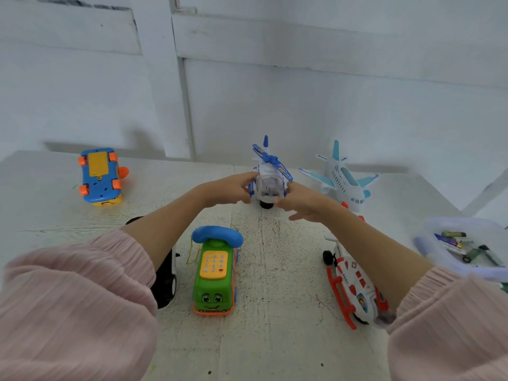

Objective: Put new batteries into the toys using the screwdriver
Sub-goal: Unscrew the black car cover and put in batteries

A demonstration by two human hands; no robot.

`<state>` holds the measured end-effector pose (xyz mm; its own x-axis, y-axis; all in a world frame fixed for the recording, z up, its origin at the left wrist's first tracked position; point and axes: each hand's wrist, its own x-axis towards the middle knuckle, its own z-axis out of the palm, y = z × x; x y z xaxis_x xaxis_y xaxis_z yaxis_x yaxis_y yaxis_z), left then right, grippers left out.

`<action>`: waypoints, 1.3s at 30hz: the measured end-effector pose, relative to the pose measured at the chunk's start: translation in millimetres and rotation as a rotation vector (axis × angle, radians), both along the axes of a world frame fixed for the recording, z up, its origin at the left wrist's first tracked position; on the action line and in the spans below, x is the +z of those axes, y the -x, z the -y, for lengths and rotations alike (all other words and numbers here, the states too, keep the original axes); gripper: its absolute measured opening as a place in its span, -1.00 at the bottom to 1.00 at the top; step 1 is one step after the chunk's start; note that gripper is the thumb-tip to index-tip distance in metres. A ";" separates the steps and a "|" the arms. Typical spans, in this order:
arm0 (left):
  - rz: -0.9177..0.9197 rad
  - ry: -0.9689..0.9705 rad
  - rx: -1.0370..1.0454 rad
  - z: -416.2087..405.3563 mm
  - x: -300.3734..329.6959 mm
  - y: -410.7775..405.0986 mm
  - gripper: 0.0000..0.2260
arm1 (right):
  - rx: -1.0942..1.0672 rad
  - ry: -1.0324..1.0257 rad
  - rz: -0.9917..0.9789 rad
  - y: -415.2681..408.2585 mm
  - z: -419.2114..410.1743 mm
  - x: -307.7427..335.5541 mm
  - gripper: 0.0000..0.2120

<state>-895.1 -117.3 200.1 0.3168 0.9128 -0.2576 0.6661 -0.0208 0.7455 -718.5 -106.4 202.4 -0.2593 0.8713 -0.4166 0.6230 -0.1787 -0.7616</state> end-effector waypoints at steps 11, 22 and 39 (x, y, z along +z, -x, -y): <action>0.022 -0.108 0.211 31.2 36.9 81.6 -0.59 | 0.611 -0.230 0.241 55.1 24.2 64.1 -0.72; -0.022 -0.059 0.408 130.6 26.0 136.8 -0.61 | 0.927 -0.183 0.239 149.2 61.2 13.5 -0.40; 0.244 -0.307 0.553 147.9 39.4 137.6 -0.66 | 0.590 -0.176 -0.219 157.6 50.3 44.1 -0.68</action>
<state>-1032.6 -265.2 239.4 -0.2018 0.9777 0.0585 0.4530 0.0402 0.8906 -876.2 -156.6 246.5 -0.7775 0.6070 -0.1642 0.4057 0.2846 -0.8686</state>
